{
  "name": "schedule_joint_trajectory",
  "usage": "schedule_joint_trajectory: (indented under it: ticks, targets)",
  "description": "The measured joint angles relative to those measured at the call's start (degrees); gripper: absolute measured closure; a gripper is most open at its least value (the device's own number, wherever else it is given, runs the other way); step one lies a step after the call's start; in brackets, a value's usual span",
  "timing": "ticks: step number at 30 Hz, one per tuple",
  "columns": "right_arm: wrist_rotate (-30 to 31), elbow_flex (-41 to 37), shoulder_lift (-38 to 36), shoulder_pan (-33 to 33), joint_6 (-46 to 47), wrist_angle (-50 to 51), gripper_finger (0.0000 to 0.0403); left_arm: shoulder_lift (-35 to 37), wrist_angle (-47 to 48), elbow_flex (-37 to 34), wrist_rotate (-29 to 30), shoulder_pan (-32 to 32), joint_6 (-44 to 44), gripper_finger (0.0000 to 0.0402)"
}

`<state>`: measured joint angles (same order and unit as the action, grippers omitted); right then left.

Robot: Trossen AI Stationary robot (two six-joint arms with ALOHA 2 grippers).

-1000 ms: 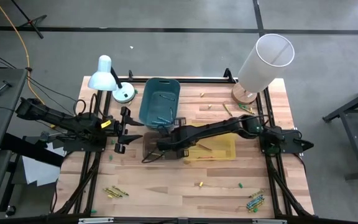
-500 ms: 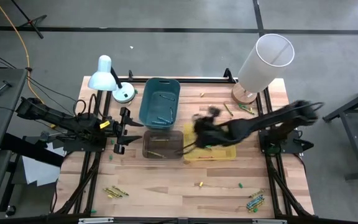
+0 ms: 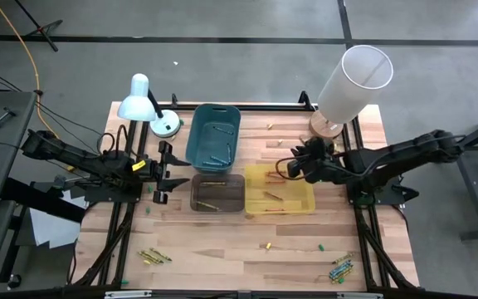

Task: Sort crayons
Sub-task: Move the green crayon to the bottom left of the table

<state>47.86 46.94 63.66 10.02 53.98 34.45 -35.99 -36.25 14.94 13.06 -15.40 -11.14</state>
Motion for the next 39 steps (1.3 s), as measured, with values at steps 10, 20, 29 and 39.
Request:
schedule_joint_trajectory:
  ticks: [10,20,29,39]
  targets:
    - [4.9,0.02,3.87,-8.39,0.07,-2.84,0.0318,0.0,0.33,0.0,0.0,0.0,0.0,0.0206]
    - [-9.71,0.02,12.49,-18.86,12.86,18.98,0.0318,0.0,1.27,0.0,0.0,-0.02,0.55,0.0206]
    - [-22.15,0.02,12.55,-14.56,15.25,23.38,0.0318,-0.15,2.22,0.02,0.0,-0.02,0.55,0.0206]
    - [-21.97,0.02,12.55,-11.34,20.76,32.14,0.0318,-0.15,2.12,0.02,0.0,-0.04,0.57,0.0206]
